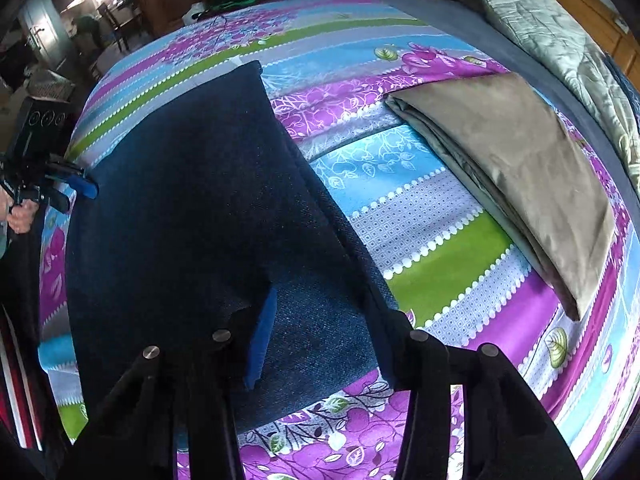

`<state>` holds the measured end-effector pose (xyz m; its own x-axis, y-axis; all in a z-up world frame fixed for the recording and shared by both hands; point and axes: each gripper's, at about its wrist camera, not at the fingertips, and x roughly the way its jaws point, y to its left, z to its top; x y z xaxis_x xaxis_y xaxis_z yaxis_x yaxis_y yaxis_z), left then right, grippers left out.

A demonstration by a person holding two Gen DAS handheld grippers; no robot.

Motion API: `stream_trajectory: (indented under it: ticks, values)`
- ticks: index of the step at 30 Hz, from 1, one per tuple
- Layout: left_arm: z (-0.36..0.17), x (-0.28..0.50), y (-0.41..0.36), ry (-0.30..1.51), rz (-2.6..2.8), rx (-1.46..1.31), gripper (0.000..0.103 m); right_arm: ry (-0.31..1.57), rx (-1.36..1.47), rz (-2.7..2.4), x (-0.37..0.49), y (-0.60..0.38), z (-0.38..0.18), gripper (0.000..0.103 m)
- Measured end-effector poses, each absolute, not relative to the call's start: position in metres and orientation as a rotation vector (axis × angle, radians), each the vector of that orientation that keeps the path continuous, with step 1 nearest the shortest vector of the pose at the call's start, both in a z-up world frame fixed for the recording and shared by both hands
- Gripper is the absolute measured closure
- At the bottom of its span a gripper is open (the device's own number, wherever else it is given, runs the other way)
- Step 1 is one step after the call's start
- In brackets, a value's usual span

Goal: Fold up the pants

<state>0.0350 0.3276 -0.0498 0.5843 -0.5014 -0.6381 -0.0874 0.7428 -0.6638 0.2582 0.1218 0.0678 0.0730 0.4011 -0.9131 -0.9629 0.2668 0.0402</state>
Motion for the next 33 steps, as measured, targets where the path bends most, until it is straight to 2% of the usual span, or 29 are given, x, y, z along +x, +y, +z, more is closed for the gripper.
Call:
stream_trajectory:
  ticks: [7, 9, 20, 23, 24, 29, 31, 33]
  values:
    - [-0.048, 0.035, 0.324, 0.938, -0.291, -0.708, 0.048, 1.067, -0.810, 1.248, 0.269, 0.133, 0.060, 0.059]
    - [-0.048, 0.035, 0.324, 0.937, -0.296, -0.713, 0.048, 1.083, -0.837, 1.262, 0.273, 0.136, 0.060, 0.065]
    - [-0.052, 0.031, 0.327, 0.913, -0.331, -0.719, 0.048, 1.182, -0.901, 1.353, 0.289, 0.148, 0.052, 0.067]
    - [-0.053, 0.030, 0.329, 0.907, -0.339, -0.729, 0.048, 1.179, -0.910, 1.349, 0.287, 0.147, 0.055, 0.085]
    - [-0.054, 0.029, 0.329, 0.905, -0.342, -0.731, 0.048, 1.154, -0.919, 1.335, 0.284, 0.147, 0.057, 0.088]
    - [-0.055, 0.027, 0.330, 0.897, -0.348, -0.735, 0.048, 0.915, -1.072, 1.243, 0.245, 0.147, 0.071, 0.095]
    - [-0.055, 0.027, 0.330, 0.897, -0.349, -0.735, 0.048, 0.893, -1.003, 1.207, 0.258, 0.143, 0.077, 0.097]
    - [-0.054, 0.027, 0.330, 0.896, -0.350, -0.725, 0.048, 0.946, -0.887, 1.137, 0.280, 0.139, 0.067, 0.098]
